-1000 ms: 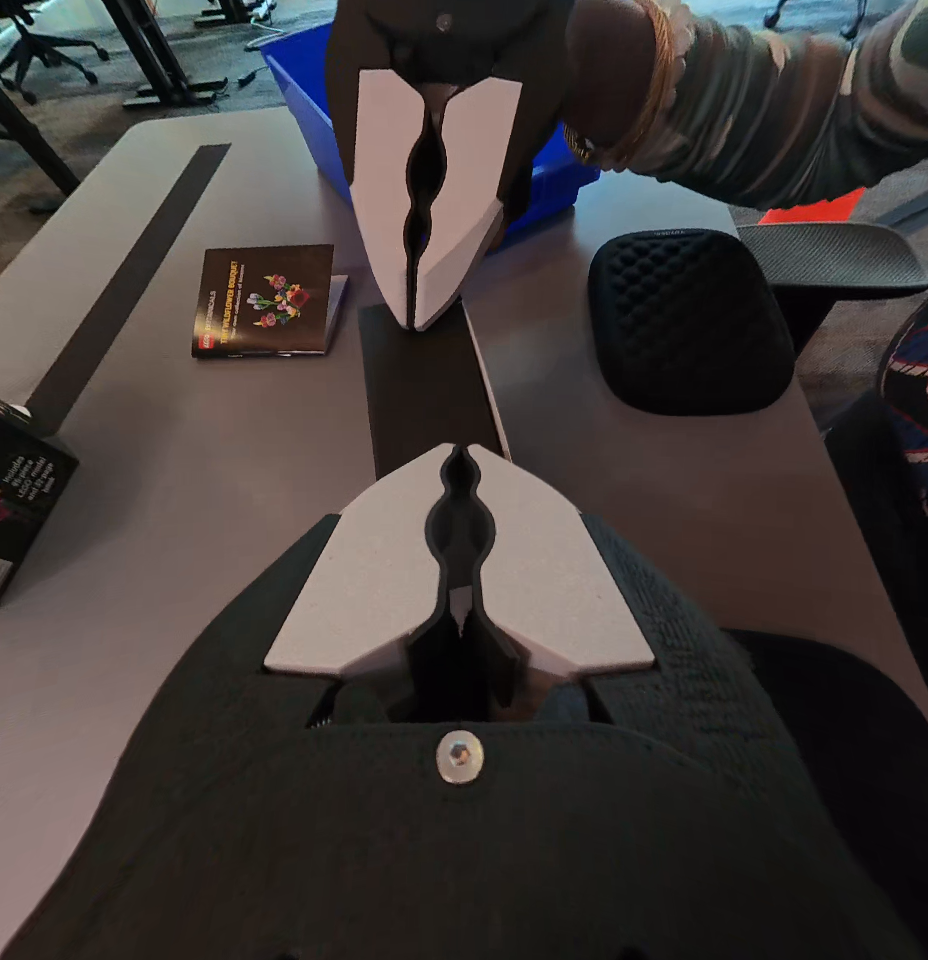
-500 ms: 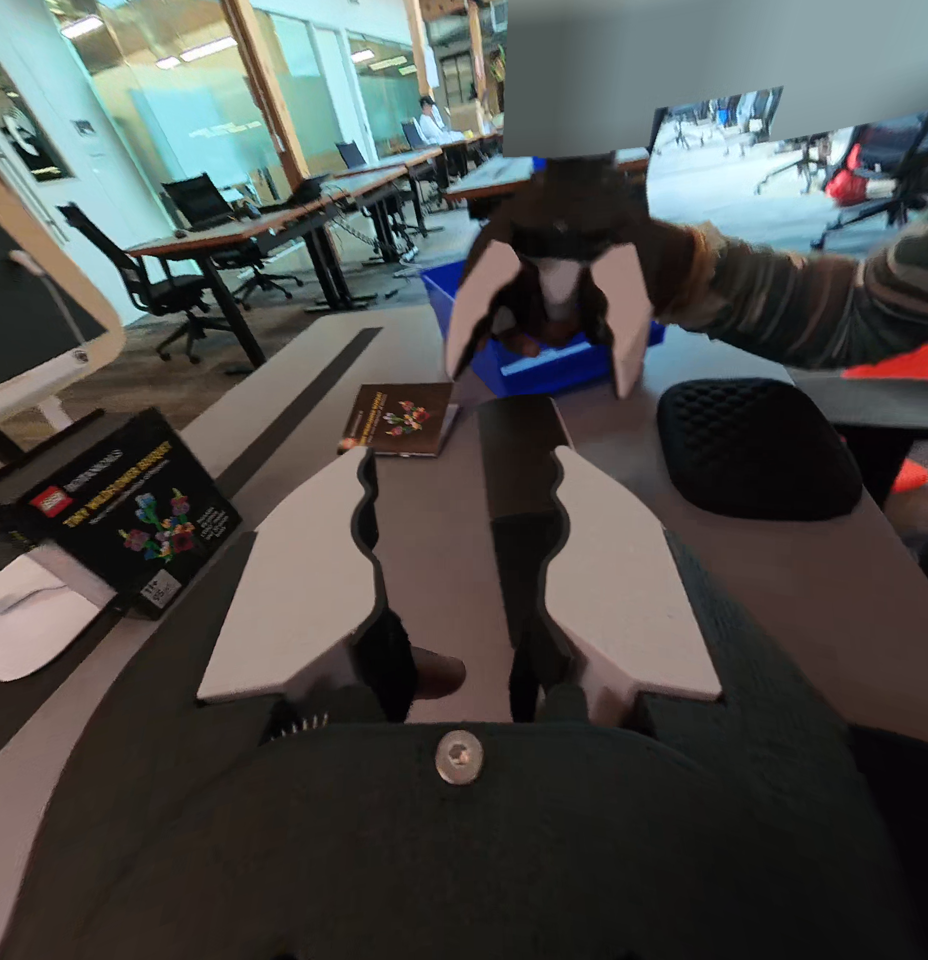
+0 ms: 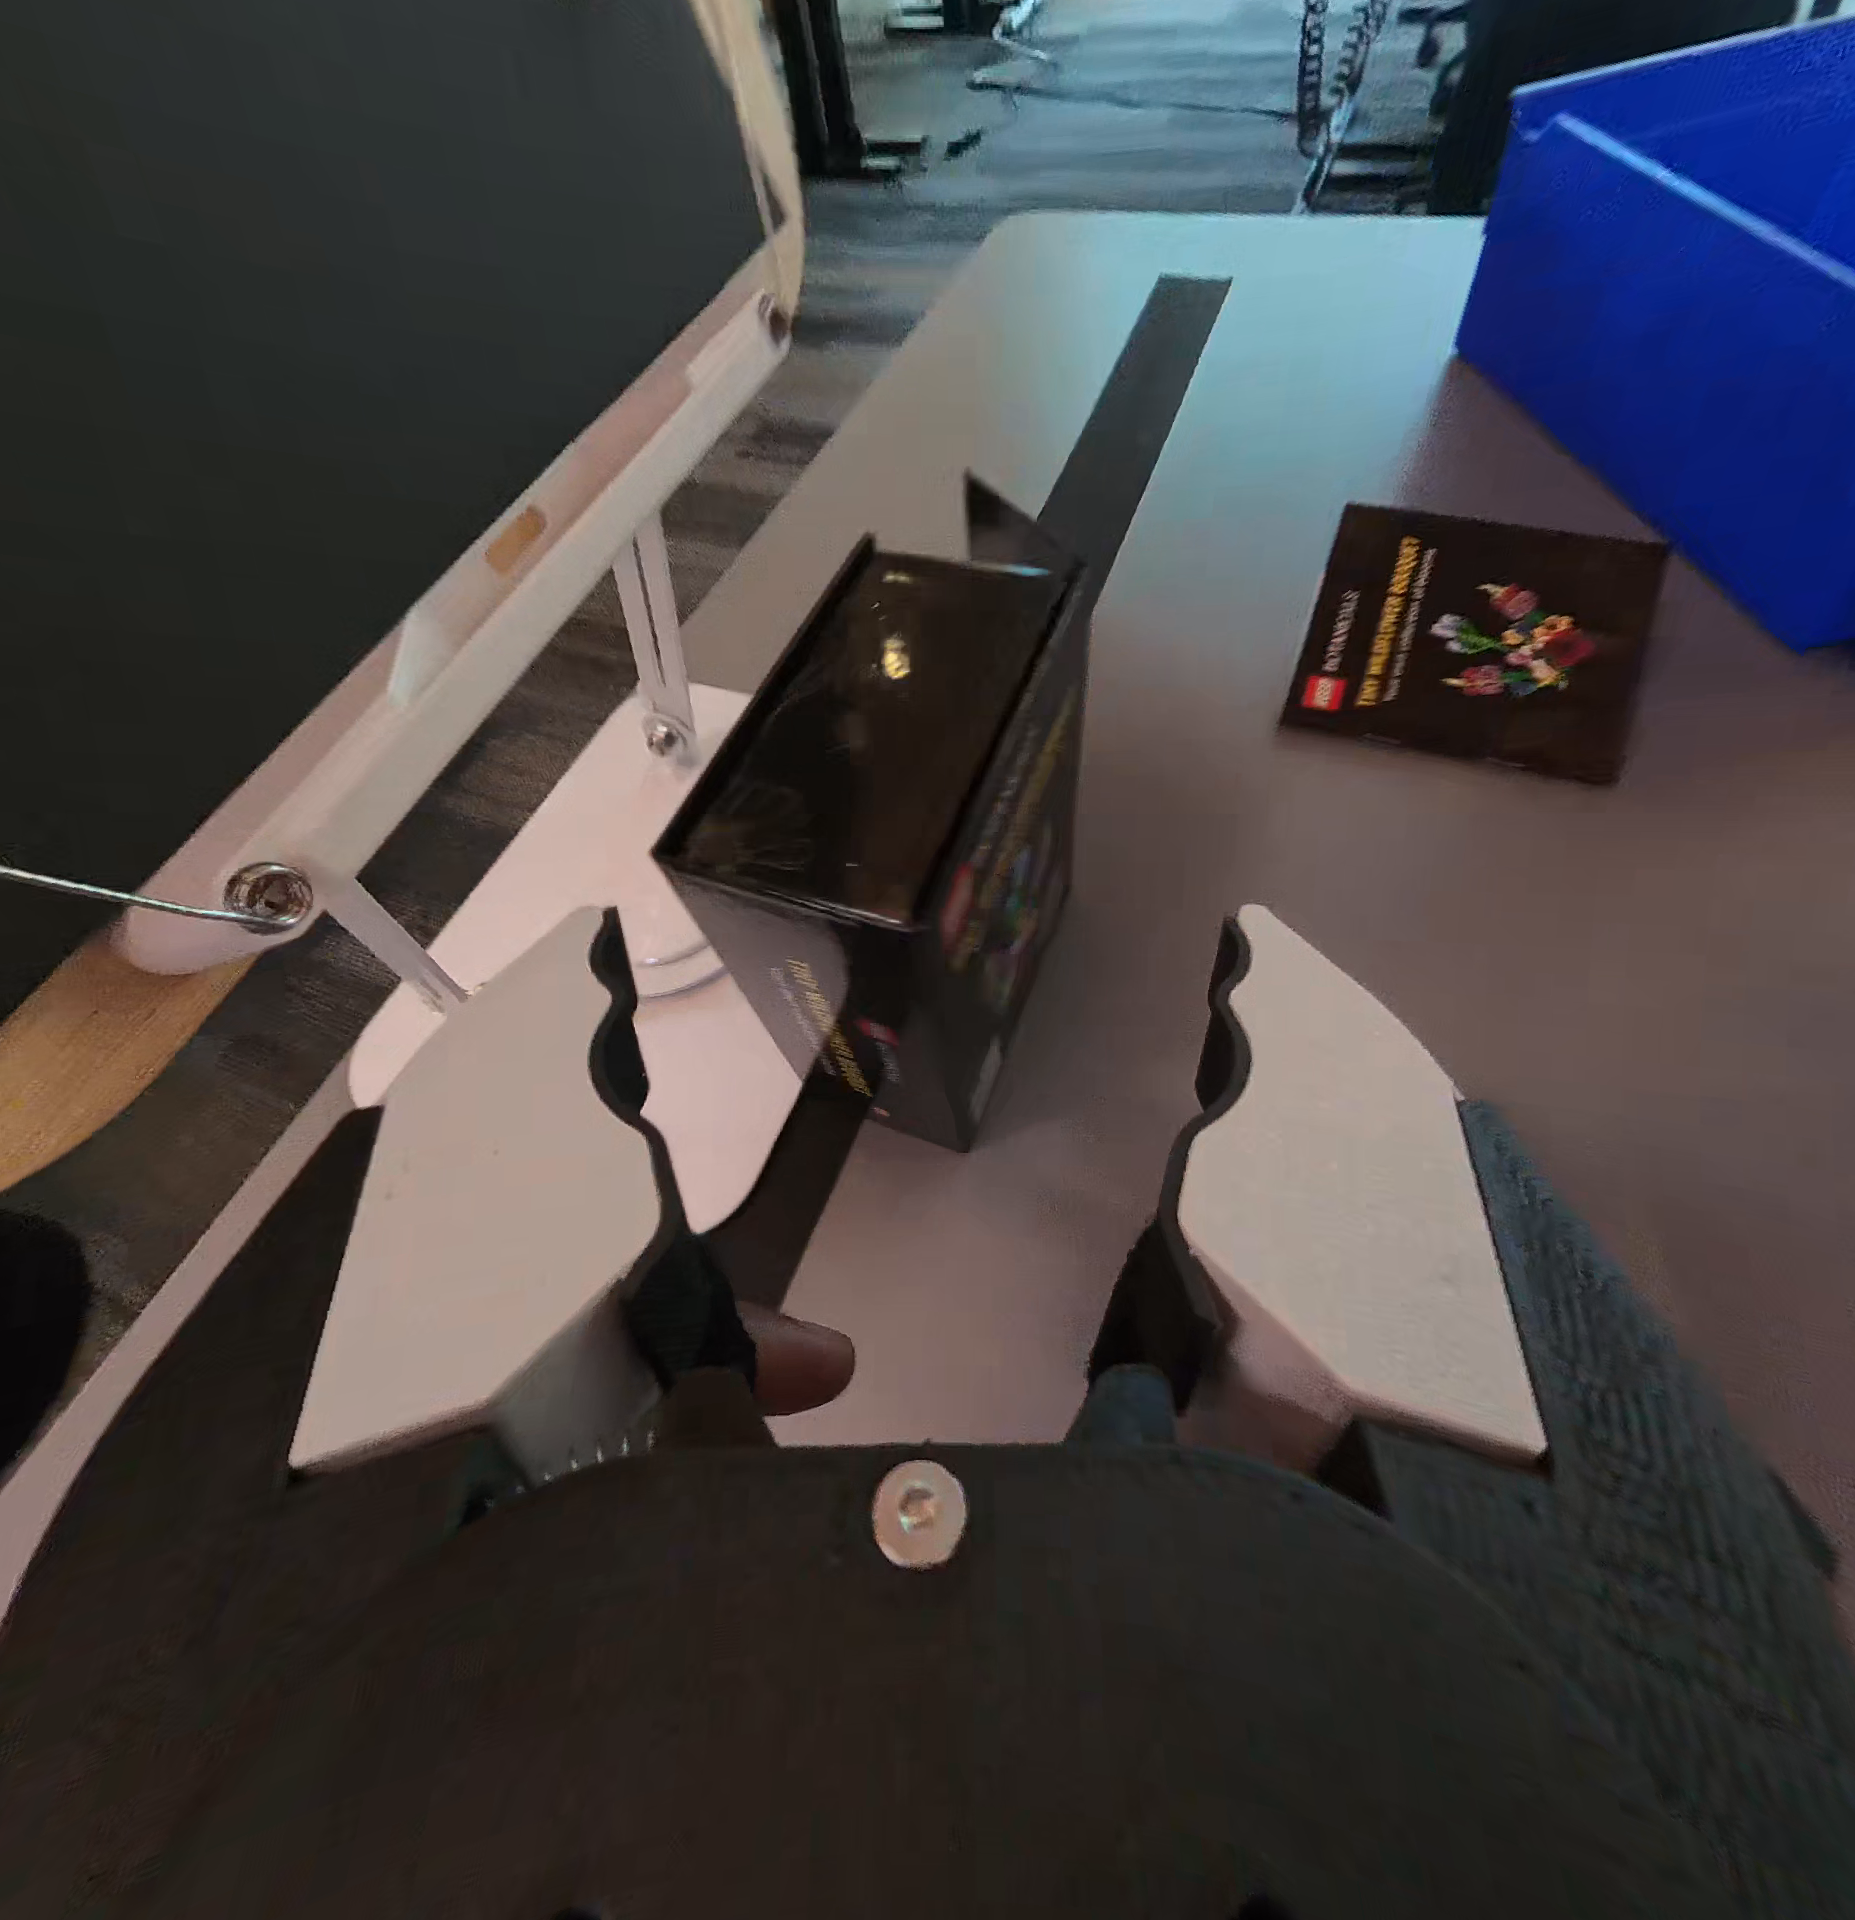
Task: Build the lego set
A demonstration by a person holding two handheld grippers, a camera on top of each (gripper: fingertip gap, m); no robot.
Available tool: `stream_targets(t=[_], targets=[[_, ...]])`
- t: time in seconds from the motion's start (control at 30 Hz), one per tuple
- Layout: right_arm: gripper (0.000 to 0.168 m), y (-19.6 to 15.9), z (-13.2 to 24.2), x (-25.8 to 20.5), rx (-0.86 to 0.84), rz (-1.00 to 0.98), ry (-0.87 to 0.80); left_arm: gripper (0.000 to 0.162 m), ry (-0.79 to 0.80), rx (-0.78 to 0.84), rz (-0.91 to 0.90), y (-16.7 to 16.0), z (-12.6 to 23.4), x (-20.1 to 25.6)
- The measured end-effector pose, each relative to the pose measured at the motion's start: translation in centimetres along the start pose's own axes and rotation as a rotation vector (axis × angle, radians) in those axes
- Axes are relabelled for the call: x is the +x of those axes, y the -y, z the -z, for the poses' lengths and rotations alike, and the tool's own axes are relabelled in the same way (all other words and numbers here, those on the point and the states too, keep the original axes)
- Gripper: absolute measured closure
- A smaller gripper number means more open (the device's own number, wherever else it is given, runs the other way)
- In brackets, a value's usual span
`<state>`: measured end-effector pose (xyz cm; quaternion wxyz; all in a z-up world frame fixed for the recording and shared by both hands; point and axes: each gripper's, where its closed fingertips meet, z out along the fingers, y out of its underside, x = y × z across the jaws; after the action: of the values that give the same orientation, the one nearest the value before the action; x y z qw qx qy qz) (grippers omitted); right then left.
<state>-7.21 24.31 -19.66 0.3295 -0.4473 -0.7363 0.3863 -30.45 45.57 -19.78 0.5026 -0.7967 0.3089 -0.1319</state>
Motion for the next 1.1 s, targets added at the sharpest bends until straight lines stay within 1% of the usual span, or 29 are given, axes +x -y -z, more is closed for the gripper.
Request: stream_targets(t=[0.07,0.13,0.17,0.2,0.23,0.27,0.37,0.5,0.57,0.7,0.77,0.87,0.97,1.03,1.1], targets=[[0.072,-0.4,0.4,-0.3,0.004,-0.004,-0.006,0.056,-0.047,0.002,0.050,-0.6,-1.9,-1.2],[0.071,-1.1,0.6,-0.1,-0.007,-0.002,-0.019,0.056,-0.111,0.007,0.099,-1.3,-3.5,-1.2],[0.071,-1.5,0.7,0.0,-0.012,-0.004,-0.028,0.060,-0.142,-0.003,0.118,-2.0,-4.1,-0.9],[0.071,-1.8,0.7,0.2,-0.016,-0.011,-0.033,0.076,-0.158,-0.011,0.133,-2.6,-4.6,-0.7],[0.071,-2.0,0.7,0.4,-0.017,-0.020,-0.034,0.088,-0.150,0.001,0.144,-2.8,-4.7,-0.8],[0.072,-2.1,0.6,0.6,-0.016,-0.029,-0.035,0.088,-0.150,0.023,0.152,-2.8,-4.4,-0.6],[0.073,-2.7,0.3,0.7,-0.031,-0.032,-0.035,0.089,-0.192,0.025,0.196,-3.5,-2.4,0.7],[0.073,-2.9,-0.6,-0.4,-0.025,-0.028,0.003,0.089,-0.288,-0.022,0.251,-5.6,2.9,3.2],[0.073,-2.9,-1.2,-0.9,-0.002,-0.030,0.027,0.089,-0.391,-0.035,0.294,-6.4,6.4,5.0],[0.072,-2.7,-2.6,-0.8,0.074,-0.048,0.043,0.091,-0.601,-0.002,0.364,-6.7,13.4,8.3],[0.075,-2.8,-3.2,-0.5,0.099,-0.062,0.044,0.092,-0.669,-0.064,0.394,-7.6,15.6,9.8],[0.085,-2.8,-3.9,-0.1,0.137,-0.080,0.051,0.093,-0.702,-0.208,0.382,-10.0,16.4,11.9],[0.097,-2.7,-4.3,-0.1,0.175,-0.088,0.046,0.093,-0.772,-0.236,0.417,-10.5,15.7,13.8],[0.112,-2.7,-4.2,-0.2,0.188,-0.079,0.052,0.093,-0.795,-0.245,0.449,-10.5,14.6,14.4],[0.113,-2.6,-4.1,-0.6,0.191,-0.057,0.051,0.093,-0.817,-0.261,0.481,-10.5,13.4,15.0]])
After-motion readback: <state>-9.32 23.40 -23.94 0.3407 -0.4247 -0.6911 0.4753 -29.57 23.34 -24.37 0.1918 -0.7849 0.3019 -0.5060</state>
